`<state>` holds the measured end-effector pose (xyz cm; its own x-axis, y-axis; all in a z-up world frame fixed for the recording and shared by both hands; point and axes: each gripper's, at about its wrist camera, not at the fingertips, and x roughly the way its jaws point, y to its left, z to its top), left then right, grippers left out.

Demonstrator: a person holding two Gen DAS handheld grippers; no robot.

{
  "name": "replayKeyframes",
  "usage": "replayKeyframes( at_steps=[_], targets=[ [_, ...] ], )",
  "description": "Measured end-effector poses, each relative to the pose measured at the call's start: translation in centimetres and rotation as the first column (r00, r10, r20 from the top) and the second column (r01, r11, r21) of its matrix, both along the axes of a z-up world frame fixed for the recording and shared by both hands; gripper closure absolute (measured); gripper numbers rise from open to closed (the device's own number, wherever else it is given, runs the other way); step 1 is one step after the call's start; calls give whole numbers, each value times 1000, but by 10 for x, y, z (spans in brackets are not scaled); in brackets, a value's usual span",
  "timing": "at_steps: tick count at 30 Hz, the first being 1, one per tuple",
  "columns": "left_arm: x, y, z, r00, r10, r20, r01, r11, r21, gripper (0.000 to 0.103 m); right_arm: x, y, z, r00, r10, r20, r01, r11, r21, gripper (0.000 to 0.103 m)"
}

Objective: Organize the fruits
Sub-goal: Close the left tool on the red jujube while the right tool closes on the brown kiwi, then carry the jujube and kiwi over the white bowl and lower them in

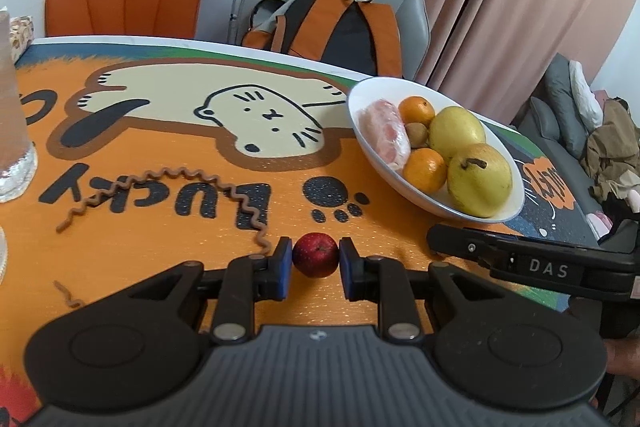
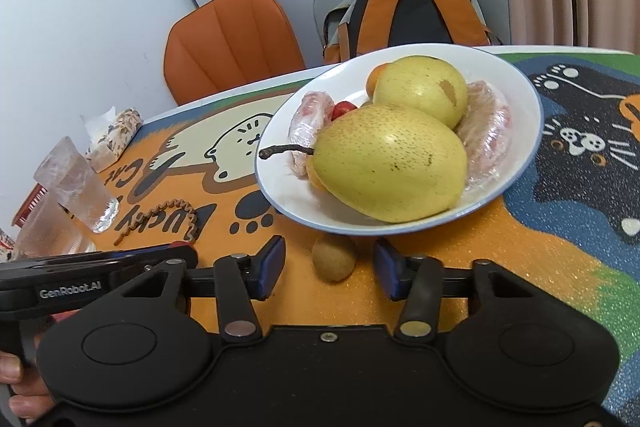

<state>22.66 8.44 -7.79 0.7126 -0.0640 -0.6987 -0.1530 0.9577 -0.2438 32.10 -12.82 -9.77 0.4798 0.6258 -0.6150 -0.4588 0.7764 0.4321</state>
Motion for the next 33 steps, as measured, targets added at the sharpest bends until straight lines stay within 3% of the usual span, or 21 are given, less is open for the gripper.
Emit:
replayKeyframes(
  at_steps=[1, 3, 15, 33],
  targets=[
    [-1, 1, 0, 1000, 2, 1, -2, 1000, -1, 80, 0, 1, -1, 1000, 1, -5, -1, 1000, -2, 78],
    [-2, 1, 1, 1000, 2, 2, -2, 1000, -4, 80, 0, 1, -1, 1000, 2, -9, -2, 1000, -4, 80],
    [-6, -7, 13, 999, -9, 40, 9, 1000, -12, 80, -18, -16, 18, 1000, 12, 22, -11, 1000, -4, 80],
    [5, -36, 40, 993, -46, 104, 46, 999, 2, 80, -27, -72, 39, 995, -80, 65, 80, 997, 5, 81]
  ],
)
